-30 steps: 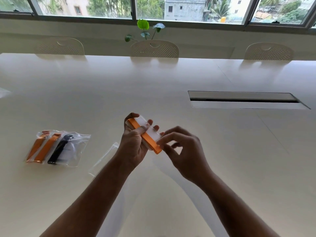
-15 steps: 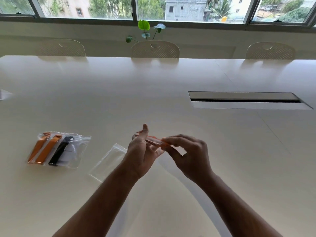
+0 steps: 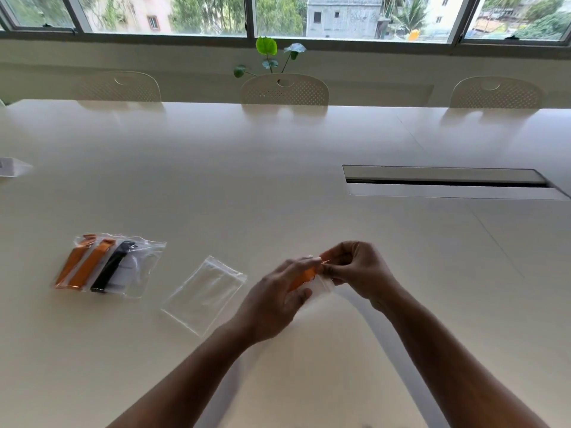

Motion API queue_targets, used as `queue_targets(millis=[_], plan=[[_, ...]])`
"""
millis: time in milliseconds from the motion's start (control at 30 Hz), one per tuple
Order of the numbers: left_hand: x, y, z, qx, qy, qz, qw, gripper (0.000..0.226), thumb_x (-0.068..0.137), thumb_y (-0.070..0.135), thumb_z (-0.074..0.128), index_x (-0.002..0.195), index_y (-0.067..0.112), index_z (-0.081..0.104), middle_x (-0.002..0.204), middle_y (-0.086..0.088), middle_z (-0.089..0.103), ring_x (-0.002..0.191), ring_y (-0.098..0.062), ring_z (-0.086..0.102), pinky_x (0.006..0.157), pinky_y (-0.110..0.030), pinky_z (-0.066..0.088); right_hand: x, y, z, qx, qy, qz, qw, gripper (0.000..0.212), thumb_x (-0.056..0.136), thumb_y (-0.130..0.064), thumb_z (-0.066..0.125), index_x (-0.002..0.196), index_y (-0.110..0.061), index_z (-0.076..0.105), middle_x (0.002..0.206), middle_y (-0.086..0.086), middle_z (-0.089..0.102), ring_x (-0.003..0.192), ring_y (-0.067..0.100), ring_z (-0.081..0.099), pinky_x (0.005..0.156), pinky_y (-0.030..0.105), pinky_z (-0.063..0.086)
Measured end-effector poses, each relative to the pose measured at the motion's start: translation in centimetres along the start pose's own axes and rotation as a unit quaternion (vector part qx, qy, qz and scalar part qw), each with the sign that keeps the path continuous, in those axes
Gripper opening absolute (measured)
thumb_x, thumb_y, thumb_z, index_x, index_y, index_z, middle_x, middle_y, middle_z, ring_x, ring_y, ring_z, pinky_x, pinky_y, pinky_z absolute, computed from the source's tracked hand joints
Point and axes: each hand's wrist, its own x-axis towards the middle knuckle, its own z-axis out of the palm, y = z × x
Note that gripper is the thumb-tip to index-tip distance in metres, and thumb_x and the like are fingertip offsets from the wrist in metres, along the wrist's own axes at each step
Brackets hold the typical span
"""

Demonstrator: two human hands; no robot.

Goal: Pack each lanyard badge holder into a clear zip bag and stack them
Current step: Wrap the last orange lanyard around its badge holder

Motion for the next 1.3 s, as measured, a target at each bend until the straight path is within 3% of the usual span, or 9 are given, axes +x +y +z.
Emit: queue_targets(millis=[100,267,600,767,833,933,1033,1167,1300], plan=[[-0.4,-0.6,1.1,0.056,-0.016,-0.009,0.998,0.058,0.1,0.031,0.055,0.153,0.043,0.034,0.157,0.016,0.041,0.139,-0.007,0.045,0.108,-0.036,0.047,0.0,1.2,0.4,-0.035,0.032,-0.011,0.999,0.019,0.074,-0.013,0.091,0.087,-0.005,0.078,0.078,0.011,0.079,0.077,0.034,0.077,0.069,0.038,0.065],[-0.4,-0.9,1.8,0.126,-0.018,-0.01,0.992,0.056,0.103,0.034,0.049,0.156,0.036,0.032,0.162,0.013,0.034,0.15,-0.003,0.027,0.123,-0.032,0.027,-0.4,2.6,0.9,-0.191,0.067,-0.101,0.974,0.01,0.079,-0.023,0.088,0.088,-0.024,0.085,0.082,-0.009,0.08,0.074,-0.001,0.074,0.072,0.021,0.058],[-0.3,-0.5,2.3,0.195,-0.008,-0.032,0.98,0.05,0.105,0.039,0.038,0.155,0.035,0.034,0.162,0.017,0.034,0.151,0.001,0.022,0.125,-0.031,0.018,-0.9,3.1,1.0,-0.241,0.067,-0.168,0.954,0.015,0.086,-0.012,0.08,0.099,-0.017,0.083,0.099,-0.006,0.079,0.084,0.005,0.073,0.083,0.026,0.06],[-0.1,-0.4,2.1,0.182,-0.019,-0.038,0.982,0.05,0.105,0.035,0.044,0.154,0.037,0.035,0.161,0.014,0.036,0.151,-0.003,0.025,0.126,-0.03,0.016,-0.9,3.3,1.0,-0.239,0.091,-0.16,0.953,0.023,0.087,-0.002,0.069,0.098,-0.017,0.083,0.096,-0.006,0.08,0.079,0.001,0.07,0.074,0.002,0.048],[0.1,-0.3,1.8,0.179,-0.026,-0.036,0.983,0.052,0.104,0.034,0.047,0.154,0.034,0.036,0.16,0.01,0.038,0.15,-0.008,0.028,0.125,-0.032,0.02,-0.8,3.1,1.3,-0.243,0.095,-0.16,0.952,0.023,0.088,-0.003,0.068,0.1,-0.016,0.082,0.097,-0.005,0.079,0.08,0.001,0.069,0.074,0.0,0.045],[-0.2,0.0,1.3,0.181,-0.027,-0.032,0.983,0.055,0.104,0.037,0.048,0.156,0.03,0.032,0.163,0.004,0.034,0.153,-0.013,0.023,0.127,-0.036,0.015,-0.8,2.7,2.1,-0.265,0.115,-0.163,0.943,0.02,0.09,-0.005,0.067,0.102,-0.013,0.081,0.1,-0.002,0.078,0.082,0.006,0.07,0.075,0.001,0.045],[-1.1,-0.2,-0.2,0.178,0.001,-0.023,0.984,0.056,0.103,0.04,0.05,0.156,0.029,0.032,0.164,0.005,0.031,0.155,-0.012,0.016,0.128,-0.035,0.01,-0.6,1.9,3.3,-0.297,0.162,-0.174,0.925,0.02,0.091,-0.003,0.065,0.103,-0.01,0.08,0.102,0.002,0.078,0.084,0.012,0.07,0.077,0.012,0.047],[-3.5,-2.0,-4.2,0.184,0.077,-0.043,0.979,0.056,0.1,0.038,0.056,0.152,0.025,0.041,0.16,0.004,0.038,0.153,-0.013,0.023,0.127,-0.037,0.014,-0.7,0.1,6.0,-0.278,0.221,-0.195,0.914,0.019,0.088,-0.004,0.066,0.098,-0.013,0.08,0.099,-0.002,0.075,0.086,0.016,0.069,0.081,0.026,0.054],[-6.5,-5.3,-8.1,0.195,0.121,-0.119,0.966,0.056,0.098,0.04,0.059,0.148,0.018,0.045,0.157,-0.004,0.043,0.151,-0.022,0.03,0.125,-0.037,0.017,-0.6,-1.6,10.9,-0.232,0.155,-0.23,0.932,0.014,0.089,-0.011,0.07,0.096,-0.016,0.08,0.095,-0.006,0.075,0.077,0.009,0.07,0.076,0.031,0.059]])
